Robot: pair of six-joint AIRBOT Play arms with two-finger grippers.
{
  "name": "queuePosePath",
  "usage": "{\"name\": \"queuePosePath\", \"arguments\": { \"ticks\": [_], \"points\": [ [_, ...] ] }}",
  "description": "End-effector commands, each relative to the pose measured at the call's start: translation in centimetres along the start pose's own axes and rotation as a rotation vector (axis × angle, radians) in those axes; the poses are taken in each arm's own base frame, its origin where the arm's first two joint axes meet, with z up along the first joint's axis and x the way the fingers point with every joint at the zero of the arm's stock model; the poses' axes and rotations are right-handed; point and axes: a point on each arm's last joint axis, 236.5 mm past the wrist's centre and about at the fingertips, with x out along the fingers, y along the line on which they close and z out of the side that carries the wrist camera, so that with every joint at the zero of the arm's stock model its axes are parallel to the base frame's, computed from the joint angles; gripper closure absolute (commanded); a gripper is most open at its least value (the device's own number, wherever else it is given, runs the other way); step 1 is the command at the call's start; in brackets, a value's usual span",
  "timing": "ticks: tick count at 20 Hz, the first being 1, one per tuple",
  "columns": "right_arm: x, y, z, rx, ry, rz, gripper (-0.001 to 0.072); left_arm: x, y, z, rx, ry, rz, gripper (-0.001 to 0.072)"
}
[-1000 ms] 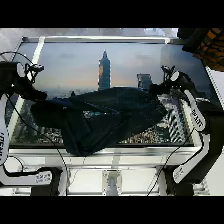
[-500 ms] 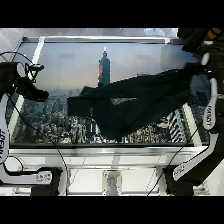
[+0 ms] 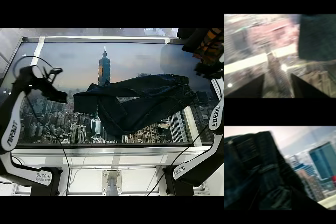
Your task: Fold the clothes and pants, and hang the long-sleeved shirts on hangers.
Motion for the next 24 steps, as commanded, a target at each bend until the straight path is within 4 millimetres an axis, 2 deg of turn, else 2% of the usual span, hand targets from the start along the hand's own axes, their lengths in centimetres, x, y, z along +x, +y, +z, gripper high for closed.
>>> {"name": "queuePosePath", "arguments": {
  "ticks": [1, 4, 8, 9, 10, 11, 12, 13, 14, 15, 16, 17, 18, 19, 20, 21, 22, 23, 24],
  "points": [
    [0.0, 4.8, -1.0, -0.133, 0.025, 0.058, 0.0317, 4.0, -2.5, 2.3, 0.1, -0.014, -0.005, 0.0207],
    [-0.1, 7.0, -1.6, -0.172, 0.035, 0.076, 0.0317, 5.2, -3.3, 5.0, 0.12, -0.101, 0.01, 0.0209],
    [-0.3, 8.0, -2.3, -0.191, 0.058, 0.084, 0.0317, 5.9, -5.8, 6.3, 0.137, -0.153, -0.091, 0.0232],
    [-0.3, 8.0, -2.5, -0.191, 0.065, 0.084, 0.0317, 6.3, -6.1, 6.5, 0.126, -0.158, -0.109, 0.0274],
    [-0.3, 8.0, -2.6, -0.191, 0.073, 0.084, 0.0317, 6.7, -6.3, 6.5, 0.119, -0.156, -0.12, 0.0387],
    [-0.3, 8.0, -2.9, -0.191, 0.082, 0.083, 0.0317, 7.0, -6.4, 6.4, 0.114, -0.151, -0.127, 0.0611],
    [-0.3, 7.9, -3.0, -0.192, 0.089, 0.082, 0.0318, 6.9, -6.4, 6.5, 0.122, -0.153, -0.125, 0.0692],
    [-0.3, 7.9, -3.2, -0.192, 0.094, 0.082, 0.0318, 6.2, -6.2, 6.9, 0.144, -0.168, -0.113, 0.0694],
    [-0.3, 7.9, -3.2, -0.192, 0.097, 0.082, 0.0318, 4.9, -5.1, 7.8, 0.177, -0.192, -0.056, 0.0694],
    [-0.3, 7.9, -3.2, -0.192, 0.098, 0.082, 0.0318, 2.8, -3.2, 9.1, 0.203, -0.226, 0.045, 0.0695],
    [-0.3, 7.9, -3.2, -0.192, 0.098, 0.083, 0.0318, -0.3, -0.8, 11.2, 0.223, -0.281, 0.188, 0.0695],
    [-0.3, 7.9, -3.2, -0.192, 0.098, 0.083, 0.0318, -4.2, 1.5, 13.4, 0.257, -0.344, 0.351, 0.0695],
    [-0.3, 7.9, -3.2, -0.192, 0.098, 0.083, 0.0318, -9.1, 3.3, 15.9, 0.315, -0.42, 0.54, 0.0695],
    [-0.3, 7.9, -3.2, -0.192, 0.097, 0.083, 0.0319, -14.3, 4.0, 18.4, 0.385, -0.503, 0.716, 0.0695],
    [-0.3, 7.9, -3.2, -0.192, 0.096, 0.083, 0.0318, -18.6, 3.4, 20.5, 0.453, -0.587, 0.847, 0.0694],
    [-0.3, 7.9, -3.2, -0.192, 0.096, 0.083, 0.0318, -22.0, 2.0, 22.4, 0.523, -0.671, 0.942, 0.0694],
    [-0.3, 7.9, -3.2, -0.192, 0.097, 0.083, 0.0318, -24.1, -0.1, 24.0, 0.593, -0.757, 0.995, 0.0694],
    [-0.3, 7.9, -3.2, -0.192, 0.098, 0.083, 0.0318, -24.6, -2.0, 25.1, 0.645, -0.815, 0.993, 0.0693],
    [-0.3, 7.9, -3.3, -0.192, 0.102, 0.083, 0.0318, -23.5, -3.3, 25.6, 0.658, -0.822, 0.959, 0.0692]
  ]
}}
